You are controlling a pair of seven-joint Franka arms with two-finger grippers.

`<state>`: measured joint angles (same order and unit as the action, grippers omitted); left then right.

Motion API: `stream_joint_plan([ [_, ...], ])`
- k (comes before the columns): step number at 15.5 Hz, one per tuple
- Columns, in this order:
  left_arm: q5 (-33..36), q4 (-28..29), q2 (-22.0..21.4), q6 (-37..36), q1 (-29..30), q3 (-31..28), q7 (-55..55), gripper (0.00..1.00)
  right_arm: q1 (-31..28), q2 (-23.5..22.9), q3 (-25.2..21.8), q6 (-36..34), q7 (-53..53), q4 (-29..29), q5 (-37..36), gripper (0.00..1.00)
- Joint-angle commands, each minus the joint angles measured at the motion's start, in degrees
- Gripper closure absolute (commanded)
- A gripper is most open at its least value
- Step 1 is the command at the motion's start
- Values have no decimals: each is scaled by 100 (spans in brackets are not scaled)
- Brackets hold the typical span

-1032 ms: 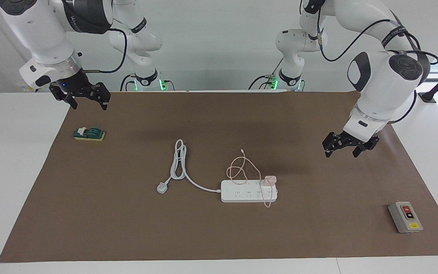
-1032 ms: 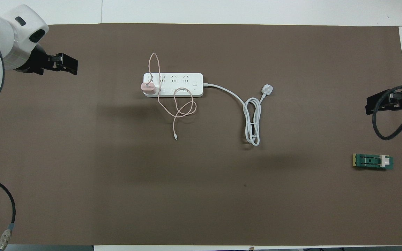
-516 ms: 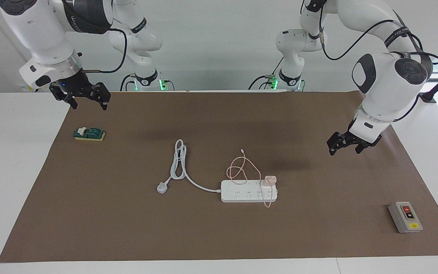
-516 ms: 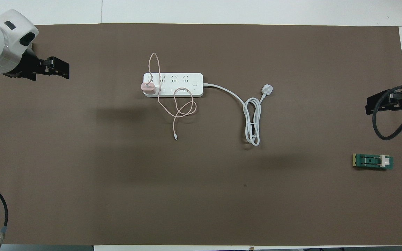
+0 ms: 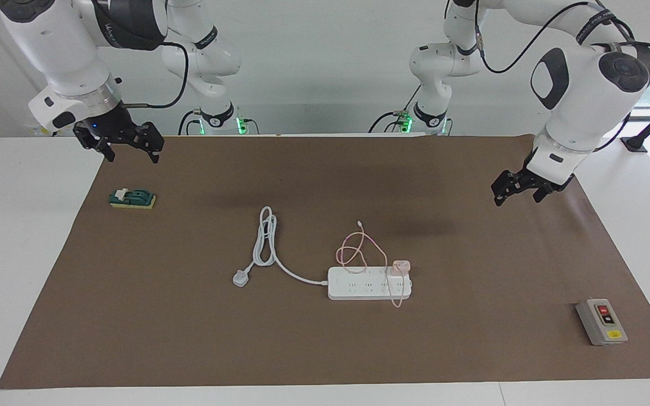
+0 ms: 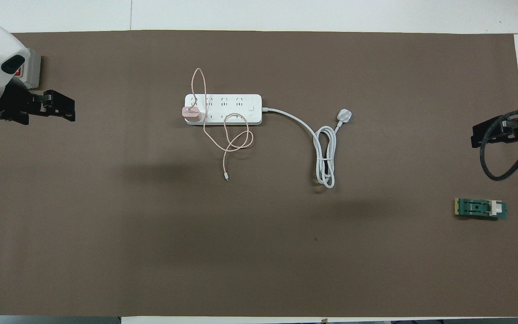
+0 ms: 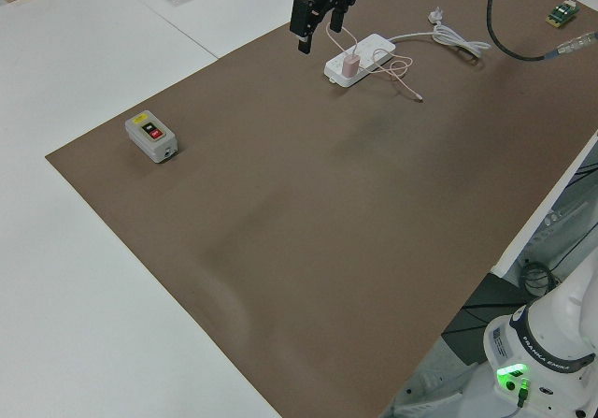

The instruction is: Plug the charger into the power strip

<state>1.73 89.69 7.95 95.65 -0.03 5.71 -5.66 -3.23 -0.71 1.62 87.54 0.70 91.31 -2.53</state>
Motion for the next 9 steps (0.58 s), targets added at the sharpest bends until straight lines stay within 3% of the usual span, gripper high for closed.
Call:
stream_joint_plan([
  [1,-50,145,-346,-344,161,26,-15,0,-55,106,49,44,53,115,-19,0],
  [5,-67,356,-785,-459,127,61,12,0,-64,106,49,44,53,115,-19,0],
  [9,-58,480,-813,-363,126,61,117,0,-64,106,49,44,53,115,-19,0],
])
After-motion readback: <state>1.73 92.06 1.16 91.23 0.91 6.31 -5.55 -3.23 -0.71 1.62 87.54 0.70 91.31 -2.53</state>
